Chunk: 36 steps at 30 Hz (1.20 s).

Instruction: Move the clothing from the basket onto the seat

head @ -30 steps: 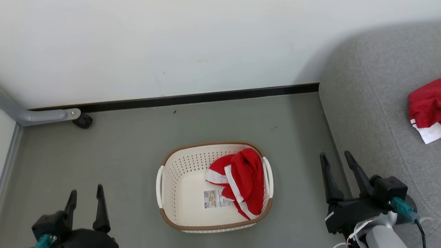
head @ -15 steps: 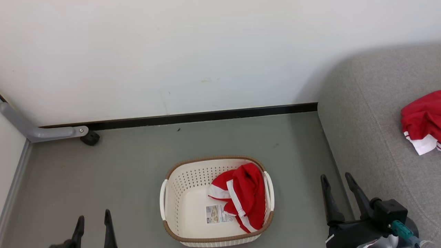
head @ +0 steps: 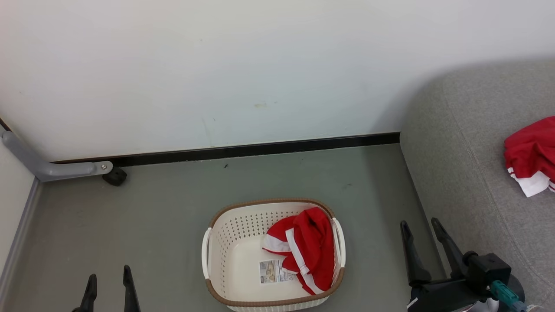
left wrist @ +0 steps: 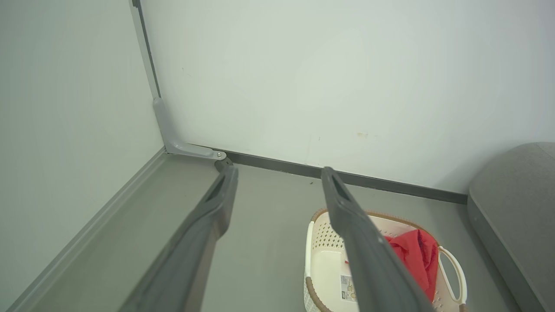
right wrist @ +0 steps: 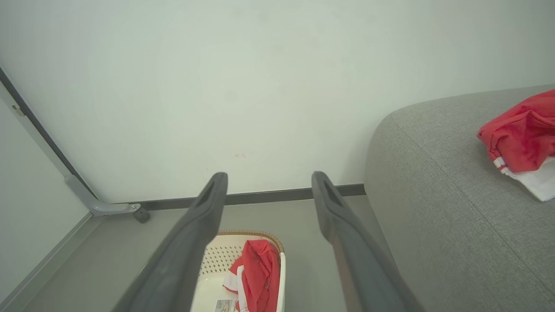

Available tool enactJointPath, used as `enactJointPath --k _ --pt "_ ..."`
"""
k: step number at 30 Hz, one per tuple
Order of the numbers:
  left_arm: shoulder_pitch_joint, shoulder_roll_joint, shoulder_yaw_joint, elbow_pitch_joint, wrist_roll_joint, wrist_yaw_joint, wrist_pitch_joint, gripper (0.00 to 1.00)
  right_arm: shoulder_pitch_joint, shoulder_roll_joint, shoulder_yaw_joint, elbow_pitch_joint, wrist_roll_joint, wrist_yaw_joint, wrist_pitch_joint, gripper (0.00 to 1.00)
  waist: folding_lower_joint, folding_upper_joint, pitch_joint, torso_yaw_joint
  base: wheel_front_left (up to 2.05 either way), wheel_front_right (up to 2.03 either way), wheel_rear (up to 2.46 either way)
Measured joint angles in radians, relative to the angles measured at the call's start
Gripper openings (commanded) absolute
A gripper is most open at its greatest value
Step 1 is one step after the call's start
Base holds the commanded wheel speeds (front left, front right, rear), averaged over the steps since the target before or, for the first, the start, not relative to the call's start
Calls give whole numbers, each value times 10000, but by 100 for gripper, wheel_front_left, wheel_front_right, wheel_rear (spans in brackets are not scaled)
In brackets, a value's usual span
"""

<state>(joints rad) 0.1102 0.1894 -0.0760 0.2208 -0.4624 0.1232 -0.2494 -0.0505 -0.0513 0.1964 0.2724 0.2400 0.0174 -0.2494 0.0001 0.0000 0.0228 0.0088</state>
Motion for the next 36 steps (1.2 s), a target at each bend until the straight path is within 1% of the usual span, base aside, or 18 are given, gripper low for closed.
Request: enactJointPath --k 5,15,23,32,36 --pt "10 -31 31 -125 259 0 0 100 7 0 35 -25 -8 -10 0 100 0 0 21 -28 0 0 0" --pt "72 -71 69 -297 355 0 0 100 12 2 56 -102 -15 -15 0 100 0 0 117 -53 0 0 0" --pt "77 -98 121 -443 424 -4 0 100 13 2 96 -251 -29 -98 0 100 0 0 323 -74 0 0 0" --pt "21 38 42 -385 405 -454 0 100 -9 2 182 -328 -334 -276 0 100 0 1 885 -129 0 0 0" --pt "-25 -13 -221 -479 433 -591 0 100 -97 2 230 -357 -543 -460 4 100 0 1 1256 -162 0 0 0"
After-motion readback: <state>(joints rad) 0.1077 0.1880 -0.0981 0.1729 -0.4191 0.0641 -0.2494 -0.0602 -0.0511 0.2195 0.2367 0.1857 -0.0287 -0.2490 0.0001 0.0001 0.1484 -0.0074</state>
